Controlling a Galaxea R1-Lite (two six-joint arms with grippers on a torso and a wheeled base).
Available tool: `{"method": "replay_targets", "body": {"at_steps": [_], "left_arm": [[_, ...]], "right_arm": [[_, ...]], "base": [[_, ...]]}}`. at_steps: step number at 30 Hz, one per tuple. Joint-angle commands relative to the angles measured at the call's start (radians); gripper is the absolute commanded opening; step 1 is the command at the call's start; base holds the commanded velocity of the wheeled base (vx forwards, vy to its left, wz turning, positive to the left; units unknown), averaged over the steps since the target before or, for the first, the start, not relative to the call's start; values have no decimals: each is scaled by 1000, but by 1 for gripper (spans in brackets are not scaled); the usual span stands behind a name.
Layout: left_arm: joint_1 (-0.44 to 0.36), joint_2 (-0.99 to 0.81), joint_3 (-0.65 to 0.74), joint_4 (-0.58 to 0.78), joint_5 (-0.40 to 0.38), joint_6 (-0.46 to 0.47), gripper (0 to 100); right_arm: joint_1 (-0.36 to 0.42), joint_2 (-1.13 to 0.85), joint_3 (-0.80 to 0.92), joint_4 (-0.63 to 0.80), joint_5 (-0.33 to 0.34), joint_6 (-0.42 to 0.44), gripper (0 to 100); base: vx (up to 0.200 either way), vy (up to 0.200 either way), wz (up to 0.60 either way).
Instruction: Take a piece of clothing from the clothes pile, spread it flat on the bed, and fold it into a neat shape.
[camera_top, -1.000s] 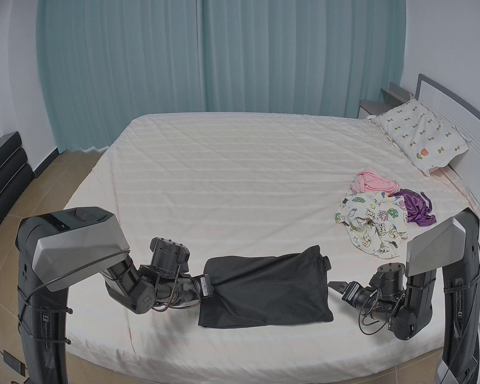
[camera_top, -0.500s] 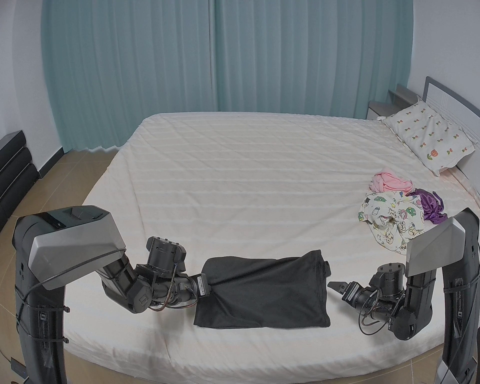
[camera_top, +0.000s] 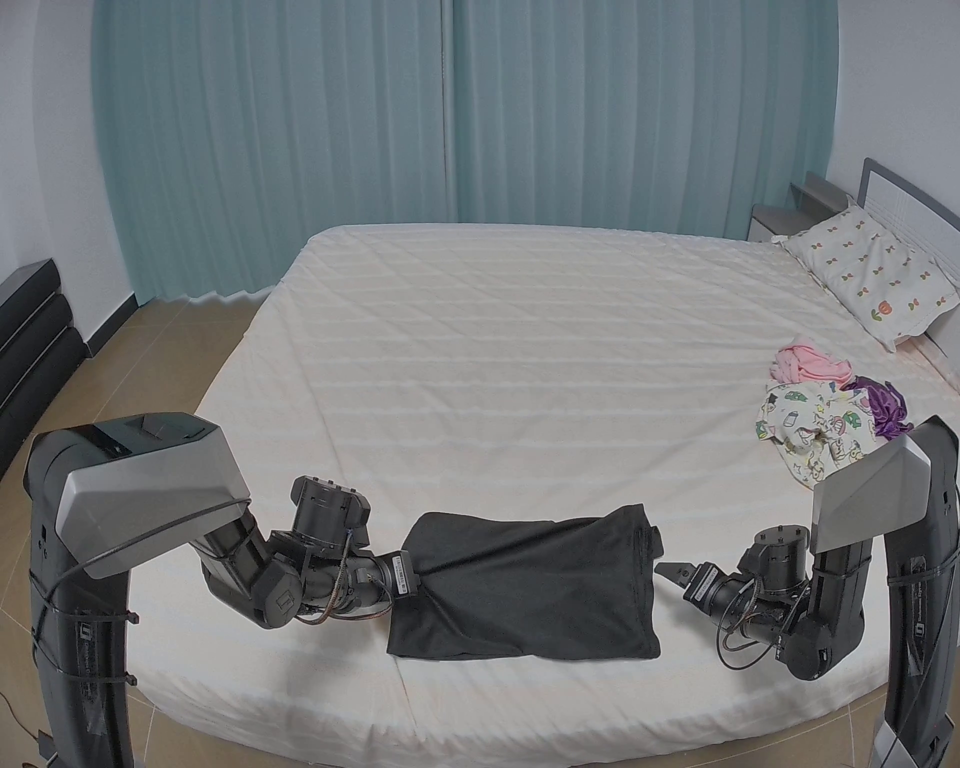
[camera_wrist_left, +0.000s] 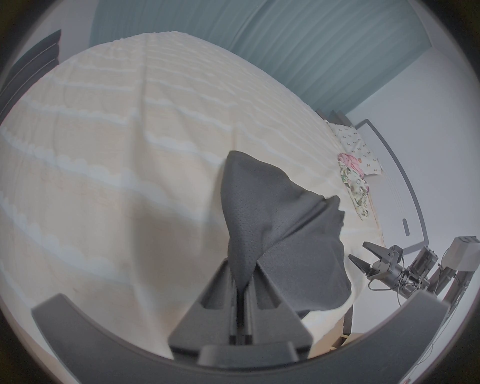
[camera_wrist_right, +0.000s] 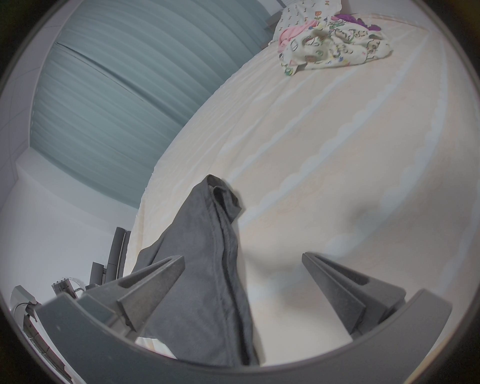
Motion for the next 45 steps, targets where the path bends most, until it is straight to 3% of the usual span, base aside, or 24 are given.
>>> {"method": "replay_targets", "body": {"at_steps": [1, 7, 8, 17, 22, 30, 36, 37, 45], "left_arm": [[-2, 3, 3, 1, -1, -1, 0], [-10, 6, 12, 1, -4, 1, 0], [-10, 6, 12, -1, -4, 1, 100], [-7, -3, 20, -2, -11, 3, 100], [37, -55, 38, 1, -61, -2, 100], [102, -58, 20, 2, -96, -4, 100], [134, -56, -2, 7, -98, -5, 100], [142, -55, -9, 8, -98, -5, 100], [149, -44, -25, 8, -98, -17, 100]], "right_arm": [[0, -2, -2, 0, 0, 0, 100], [4, -2, -2, 1, 0, 0, 100], [4, -2, -2, 1, 0, 0, 100], [40, -10, 30, -2, 31, -17, 100], [93, 1, 84, -39, 82, -149, 100], [130, 21, 104, 0, 88, -301, 100], [159, 21, 96, 46, 89, -333, 100], [165, 18, 96, 53, 88, -339, 0], [132, -5, 147, 72, 86, -393, 0]], "base": [[0, 0, 0], [0, 0, 0], [0, 0, 0], [0, 0, 0], [0, 0, 0], [0, 0, 0], [0, 0, 0], [0, 0, 0], [0, 0, 0]]}}
